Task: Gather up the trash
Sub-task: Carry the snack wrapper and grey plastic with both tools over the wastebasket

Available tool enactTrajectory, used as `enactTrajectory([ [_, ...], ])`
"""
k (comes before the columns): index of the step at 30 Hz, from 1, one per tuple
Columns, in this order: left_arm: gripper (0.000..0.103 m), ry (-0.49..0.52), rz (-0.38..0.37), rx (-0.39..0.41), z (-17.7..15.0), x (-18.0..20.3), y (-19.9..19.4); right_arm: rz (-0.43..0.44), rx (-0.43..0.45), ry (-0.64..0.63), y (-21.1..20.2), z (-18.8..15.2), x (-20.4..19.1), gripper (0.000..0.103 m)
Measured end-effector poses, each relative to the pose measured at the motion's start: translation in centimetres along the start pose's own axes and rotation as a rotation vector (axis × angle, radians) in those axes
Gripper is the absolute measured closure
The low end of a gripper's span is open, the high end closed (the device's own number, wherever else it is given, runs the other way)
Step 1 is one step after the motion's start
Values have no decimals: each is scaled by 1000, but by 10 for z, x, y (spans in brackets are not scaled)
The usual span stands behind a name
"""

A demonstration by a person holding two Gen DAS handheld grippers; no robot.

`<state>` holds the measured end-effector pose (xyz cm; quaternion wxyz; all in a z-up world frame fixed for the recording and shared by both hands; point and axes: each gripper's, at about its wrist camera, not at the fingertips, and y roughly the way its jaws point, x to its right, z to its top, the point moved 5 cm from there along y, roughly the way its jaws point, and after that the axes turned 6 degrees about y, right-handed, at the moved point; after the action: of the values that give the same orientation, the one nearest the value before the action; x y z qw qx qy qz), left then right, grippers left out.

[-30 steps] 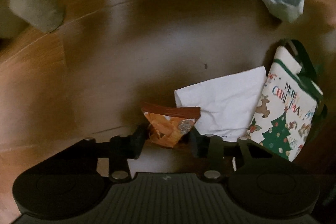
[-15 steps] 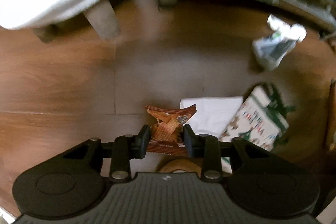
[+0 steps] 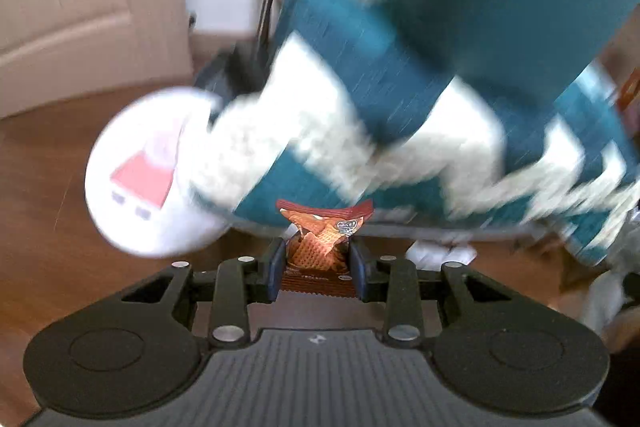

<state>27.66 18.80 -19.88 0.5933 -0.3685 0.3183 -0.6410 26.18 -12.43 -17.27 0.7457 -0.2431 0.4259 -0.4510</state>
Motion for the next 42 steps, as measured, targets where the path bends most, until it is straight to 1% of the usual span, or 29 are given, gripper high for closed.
enactTrajectory([
  [4,70,9,-25,109,34,34,-61,0,85,-82,-53,35,-24,89],
  [7,70,16,-42,170,56,56,-99,1,161,-130,-95,67,-41,89],
  [8,70,25,-41,189,62,66,-106,-2,190,-147,-108,78,-47,89],
  [13,70,80,-25,307,101,96,-163,-19,326,-209,-161,131,-74,89],
  [15,70,90,-30,348,119,107,-183,-25,377,-223,-178,155,-84,89],
  [18,70,110,-35,402,148,124,-209,-28,431,-233,-195,188,-94,89],
  [20,70,132,-22,435,167,136,-224,-41,455,-250,-199,207,-101,89],
  [22,70,140,-28,450,190,149,-232,-57,472,-260,-201,221,-105,89],
  [24,70,142,-29,454,208,158,-232,-58,472,-264,-195,237,-107,89],
  [26,70,149,-24,454,225,166,-227,-80,470,-268,-185,250,-109,89],
  [27,70,152,-18,452,234,169,-222,-88,469,-270,-181,251,-109,89],
  [29,70,153,-11,437,248,173,-210,-101,458,-269,-170,260,-108,89],
  [31,70,147,-16,404,257,174,-196,-118,438,-262,-155,270,-106,89],
  [35,70,142,5,345,267,170,-160,-119,370,-243,-123,278,-96,88],
  [38,70,134,6,297,273,165,-133,-129,324,-246,-102,281,-90,87],
  [40,70,135,7,270,275,162,-119,-133,297,-248,-90,283,-87,84],
  [42,70,141,14,251,276,160,-107,-136,267,-253,-78,282,-84,83],
])
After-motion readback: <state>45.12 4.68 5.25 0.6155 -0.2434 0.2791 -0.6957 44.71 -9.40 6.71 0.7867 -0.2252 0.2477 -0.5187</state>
